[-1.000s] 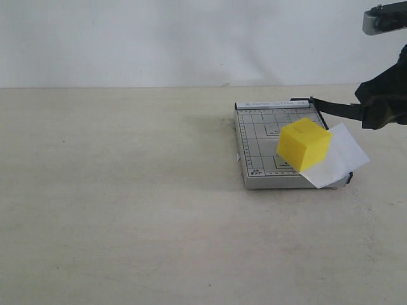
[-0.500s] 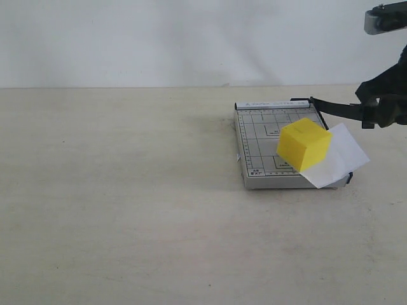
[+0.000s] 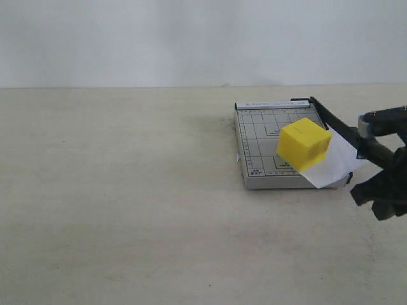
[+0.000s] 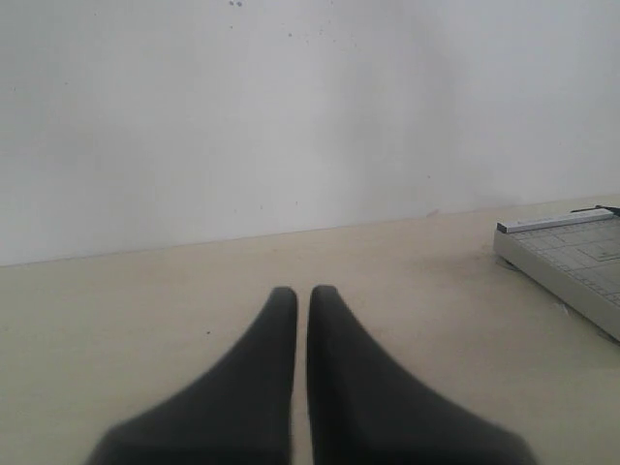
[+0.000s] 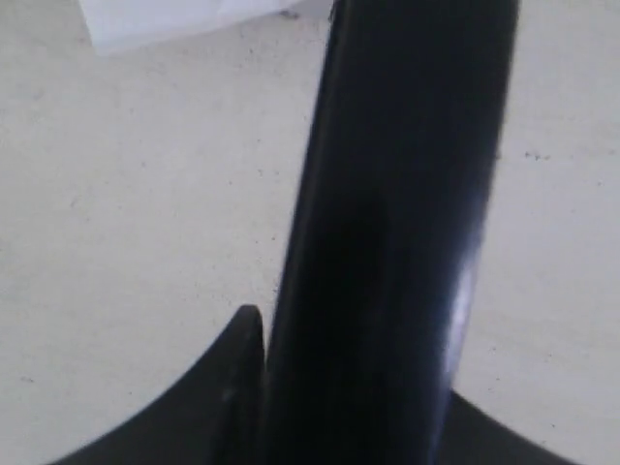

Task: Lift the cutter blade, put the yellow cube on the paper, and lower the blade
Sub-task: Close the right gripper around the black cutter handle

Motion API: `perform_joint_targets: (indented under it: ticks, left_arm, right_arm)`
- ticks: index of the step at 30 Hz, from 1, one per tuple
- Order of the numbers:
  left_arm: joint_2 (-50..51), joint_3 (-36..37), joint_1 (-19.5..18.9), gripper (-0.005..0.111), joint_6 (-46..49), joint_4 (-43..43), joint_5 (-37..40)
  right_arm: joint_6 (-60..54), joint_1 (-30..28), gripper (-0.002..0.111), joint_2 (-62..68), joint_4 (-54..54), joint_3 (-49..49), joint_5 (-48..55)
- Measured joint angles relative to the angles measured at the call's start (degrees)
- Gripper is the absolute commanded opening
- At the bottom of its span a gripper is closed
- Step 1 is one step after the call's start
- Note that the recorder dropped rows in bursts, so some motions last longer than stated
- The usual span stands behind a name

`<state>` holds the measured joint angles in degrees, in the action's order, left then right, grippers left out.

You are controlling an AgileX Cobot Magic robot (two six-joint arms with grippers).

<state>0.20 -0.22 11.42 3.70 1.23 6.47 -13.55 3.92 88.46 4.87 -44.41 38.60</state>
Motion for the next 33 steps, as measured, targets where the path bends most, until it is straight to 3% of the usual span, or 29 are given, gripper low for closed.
perform_joint_targets:
  ticks: [11,18,33]
  left_arm:
    - [0.00,0.00,0.00,0.004,0.00,0.00,0.00]
    - [0.00,0.00,0.00,0.004,0.00,0.00,0.00]
    - [0.00,0.00,0.00,0.004,0.00,0.00,0.00]
  right_arm:
    - [-0.95,0.06,0.030,0.25,0.48,5.04,-3.90]
    - [-3.37,0.06,0.061,0.34,2.62,4.59,-0.04]
    - [-4.45,0.06,0.061,-14.45,4.16,4.50,0.83]
